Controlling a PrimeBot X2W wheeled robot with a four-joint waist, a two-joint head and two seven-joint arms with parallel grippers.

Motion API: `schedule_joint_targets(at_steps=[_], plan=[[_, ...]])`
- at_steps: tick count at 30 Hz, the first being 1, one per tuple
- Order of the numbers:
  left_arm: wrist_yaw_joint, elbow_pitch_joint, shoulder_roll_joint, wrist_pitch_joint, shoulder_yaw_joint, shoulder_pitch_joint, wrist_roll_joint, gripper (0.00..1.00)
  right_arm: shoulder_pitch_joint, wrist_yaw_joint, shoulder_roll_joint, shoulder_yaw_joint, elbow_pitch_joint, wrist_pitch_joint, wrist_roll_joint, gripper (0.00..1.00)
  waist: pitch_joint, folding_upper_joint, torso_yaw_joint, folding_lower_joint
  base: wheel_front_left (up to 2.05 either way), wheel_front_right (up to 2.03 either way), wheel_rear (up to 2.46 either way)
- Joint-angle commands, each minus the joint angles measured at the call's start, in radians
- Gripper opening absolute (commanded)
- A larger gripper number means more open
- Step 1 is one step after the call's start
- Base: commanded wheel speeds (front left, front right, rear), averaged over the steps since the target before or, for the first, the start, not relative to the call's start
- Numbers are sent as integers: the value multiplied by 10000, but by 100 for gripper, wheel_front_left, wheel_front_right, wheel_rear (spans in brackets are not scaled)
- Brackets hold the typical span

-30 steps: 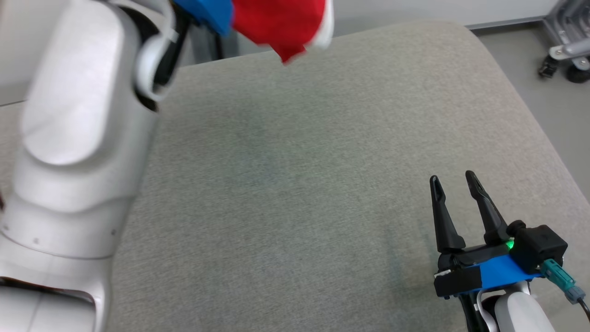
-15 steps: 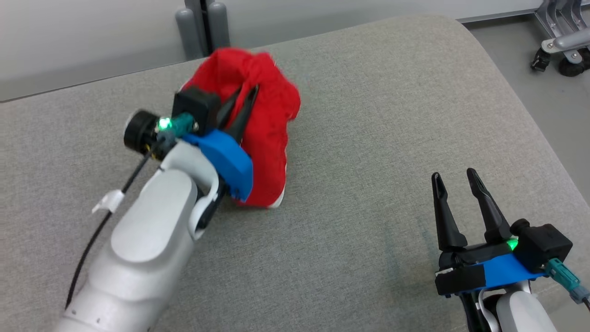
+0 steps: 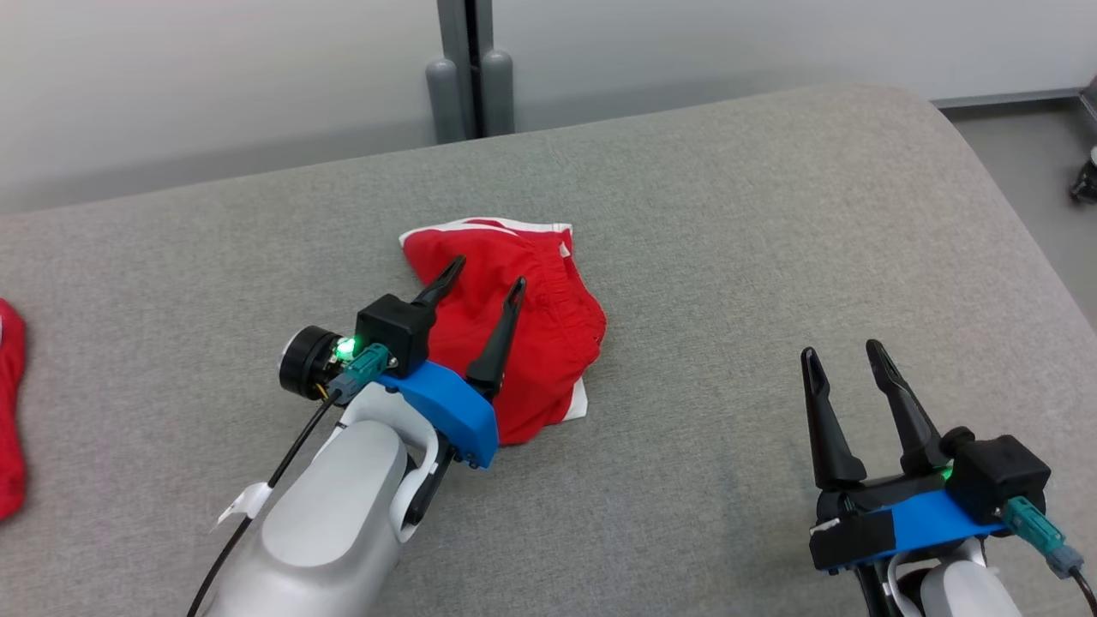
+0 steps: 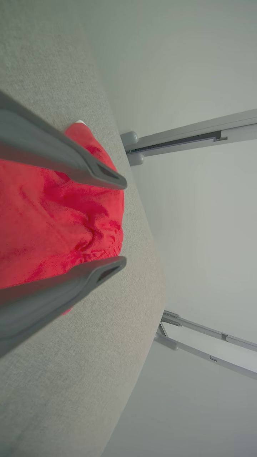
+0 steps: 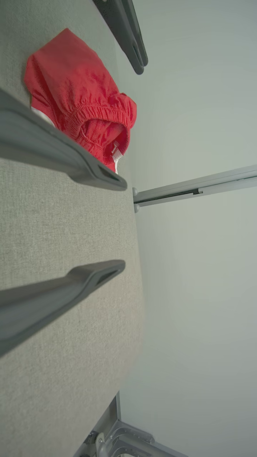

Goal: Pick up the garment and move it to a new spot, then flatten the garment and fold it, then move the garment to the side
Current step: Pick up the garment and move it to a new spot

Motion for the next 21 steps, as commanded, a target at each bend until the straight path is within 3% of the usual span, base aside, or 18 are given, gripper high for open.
schedule_joint_targets(at_steps=[1,5,12,21], plan=[[93,-129,39,-128,126,168,36,100,125,5,-14,-48,37,-35,-87,100,-97,1,103,0,0,0,0],[411,-855,295,-285,572,517,213,100,382,5,-14,-74,117,-35,-88,100,-411,1,530,0,0,0,0],[917,-3292,637,-285,2011,1788,787,100,639,5,-15,-141,247,-35,-172,100,-755,1,1331,0,0,0,0],[1037,-4831,832,-289,3679,3713,1473,100,820,5,-15,-247,443,-35,-262,100,-1181,1,2107,0,0,0,0]])
